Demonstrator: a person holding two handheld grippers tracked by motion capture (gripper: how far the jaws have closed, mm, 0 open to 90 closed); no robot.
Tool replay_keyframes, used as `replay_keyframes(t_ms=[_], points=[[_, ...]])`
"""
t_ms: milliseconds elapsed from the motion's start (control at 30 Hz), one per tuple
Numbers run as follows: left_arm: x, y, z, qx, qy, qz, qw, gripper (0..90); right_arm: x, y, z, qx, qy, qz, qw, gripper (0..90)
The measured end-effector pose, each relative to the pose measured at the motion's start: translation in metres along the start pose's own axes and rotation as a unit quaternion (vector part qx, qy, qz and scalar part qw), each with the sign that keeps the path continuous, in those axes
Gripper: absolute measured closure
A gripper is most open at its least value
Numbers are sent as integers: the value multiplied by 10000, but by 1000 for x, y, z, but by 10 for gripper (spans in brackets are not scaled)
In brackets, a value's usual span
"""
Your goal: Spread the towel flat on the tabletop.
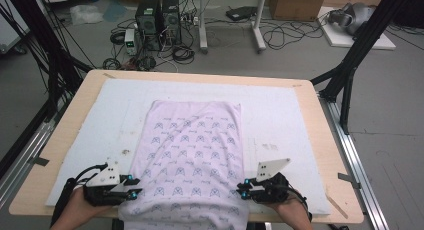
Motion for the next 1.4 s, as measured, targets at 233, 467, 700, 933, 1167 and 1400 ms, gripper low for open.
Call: replay_keyframes(t_ms=[233,467,700,933,1167,1400], points=[[37,22,-15,-144,-236,-418,9987,517,-33,9,-13,-244,144,470,9985,585],[63,35,-22,-328,-466,-766,9954,456,-60,15,-18,-385,191,911,9949,447],[75,46,-19,-390,-537,-1096,9918,429,-84,11,-21,-490,327,1367,9889,357],[77,41,-19,-484,-611,-1140,9904,408,-94,8,-22,-822,637,1442,9841,288],[80,38,-17,-504,-647,-1144,9900,406,-89,14,-22,-633,482,1406,9869,268],[81,37,-17,-524,-640,-1123,9902,405,-86,16,-22,-561,454,1360,9881,251]])
Point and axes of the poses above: each handheld gripper's, and its own axes: y roughly forward along the jaws, z roughly out of its underside, x roughly to its left, the point moved 4 cm from there along y, roughly forward along the jaws, and after that the axes turned 13 degrees about -x, right-handed, at the moved point
